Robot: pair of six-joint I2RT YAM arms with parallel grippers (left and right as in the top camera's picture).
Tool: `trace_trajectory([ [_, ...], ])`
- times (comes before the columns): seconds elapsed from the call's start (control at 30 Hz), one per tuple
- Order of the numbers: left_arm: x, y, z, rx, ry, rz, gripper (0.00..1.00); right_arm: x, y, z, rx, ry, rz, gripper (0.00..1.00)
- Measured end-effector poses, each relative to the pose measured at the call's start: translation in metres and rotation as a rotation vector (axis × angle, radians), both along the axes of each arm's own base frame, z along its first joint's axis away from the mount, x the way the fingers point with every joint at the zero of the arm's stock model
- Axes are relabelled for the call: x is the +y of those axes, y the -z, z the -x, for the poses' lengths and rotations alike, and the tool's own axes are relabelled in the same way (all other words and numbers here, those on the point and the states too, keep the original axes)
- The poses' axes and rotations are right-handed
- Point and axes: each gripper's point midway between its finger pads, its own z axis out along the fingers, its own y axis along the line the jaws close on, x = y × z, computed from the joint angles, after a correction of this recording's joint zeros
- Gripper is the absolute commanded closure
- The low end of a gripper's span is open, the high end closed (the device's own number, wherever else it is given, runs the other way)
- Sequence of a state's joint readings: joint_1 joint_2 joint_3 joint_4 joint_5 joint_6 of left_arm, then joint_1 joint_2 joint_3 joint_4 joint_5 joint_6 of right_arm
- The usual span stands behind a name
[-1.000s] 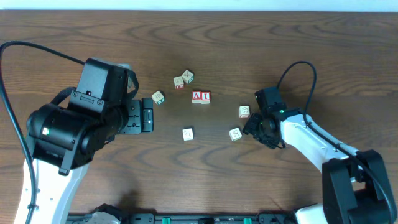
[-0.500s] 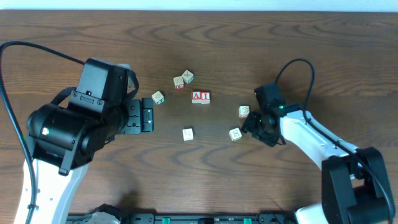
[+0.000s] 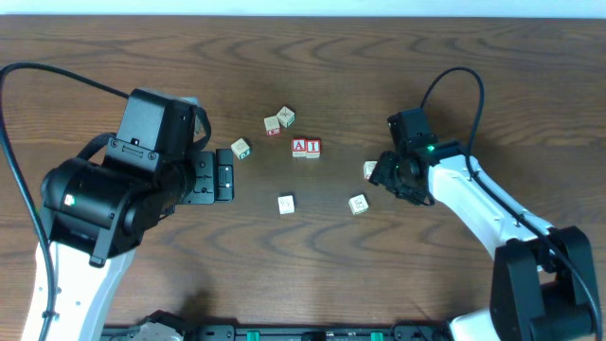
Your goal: Spell out Ai2
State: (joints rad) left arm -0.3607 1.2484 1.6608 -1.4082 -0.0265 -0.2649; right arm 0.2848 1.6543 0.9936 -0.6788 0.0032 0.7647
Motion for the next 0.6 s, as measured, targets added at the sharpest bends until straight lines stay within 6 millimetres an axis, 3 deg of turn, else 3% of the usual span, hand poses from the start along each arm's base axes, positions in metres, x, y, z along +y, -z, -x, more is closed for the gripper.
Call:
trace_trajectory([
  [0.6,0.000,0.000,0.000,0.001,0.000,0.000,0.05,0.000,0.003,-0.012,-0.040,0.000,0.013,0.40],
])
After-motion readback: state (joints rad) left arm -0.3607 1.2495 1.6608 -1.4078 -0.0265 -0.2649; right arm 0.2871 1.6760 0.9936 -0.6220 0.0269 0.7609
